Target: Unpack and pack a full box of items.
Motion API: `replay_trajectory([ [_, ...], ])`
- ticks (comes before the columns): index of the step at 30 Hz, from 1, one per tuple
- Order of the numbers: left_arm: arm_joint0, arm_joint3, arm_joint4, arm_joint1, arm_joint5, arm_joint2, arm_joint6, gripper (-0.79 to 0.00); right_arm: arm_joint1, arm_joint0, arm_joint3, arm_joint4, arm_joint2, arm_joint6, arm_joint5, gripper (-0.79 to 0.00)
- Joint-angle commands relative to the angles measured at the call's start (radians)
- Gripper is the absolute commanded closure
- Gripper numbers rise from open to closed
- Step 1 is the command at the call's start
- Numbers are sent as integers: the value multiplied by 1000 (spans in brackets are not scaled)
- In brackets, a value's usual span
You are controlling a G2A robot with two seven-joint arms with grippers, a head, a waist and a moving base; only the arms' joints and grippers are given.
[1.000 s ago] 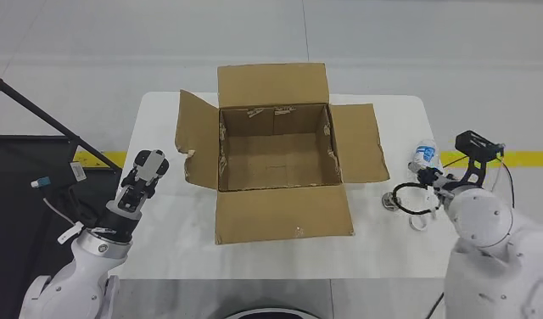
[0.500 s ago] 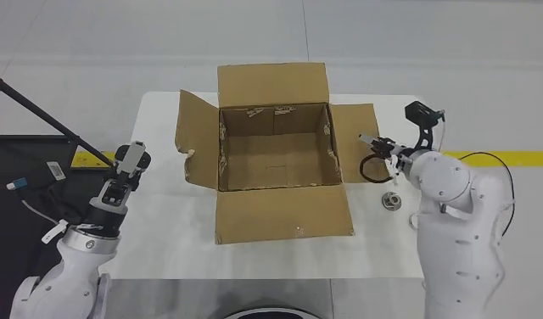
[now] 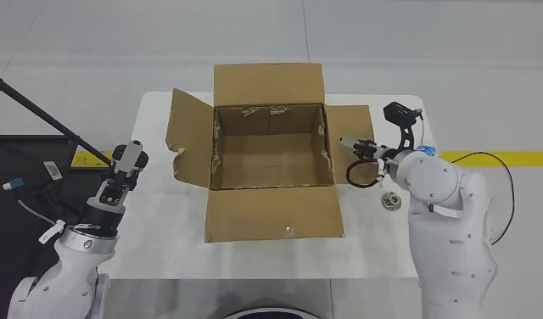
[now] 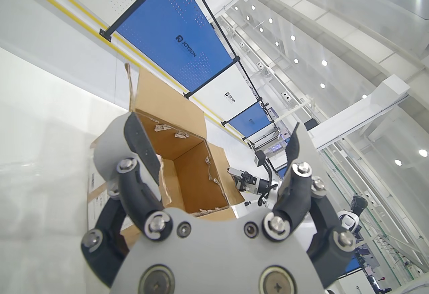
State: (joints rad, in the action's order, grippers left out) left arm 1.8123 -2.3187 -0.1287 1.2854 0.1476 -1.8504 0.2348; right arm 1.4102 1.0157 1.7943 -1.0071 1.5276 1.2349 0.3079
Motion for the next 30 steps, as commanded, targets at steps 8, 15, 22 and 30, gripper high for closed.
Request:
replay_trajectory([
  [8,0,0,0,0,0,0,0,-785,-12,19,52,-38,-4,51,39,-785],
  [15,0,0,0,0,0,0,0,-785,-19,57,171,-72,19,3,92,-785],
  [22,0,0,0,0,0,0,0,-785,-20,71,220,-57,24,-5,104,-785],
  [30,0,0,0,0,0,0,0,-785,-20,71,220,-57,24,-5,104,-785],
])
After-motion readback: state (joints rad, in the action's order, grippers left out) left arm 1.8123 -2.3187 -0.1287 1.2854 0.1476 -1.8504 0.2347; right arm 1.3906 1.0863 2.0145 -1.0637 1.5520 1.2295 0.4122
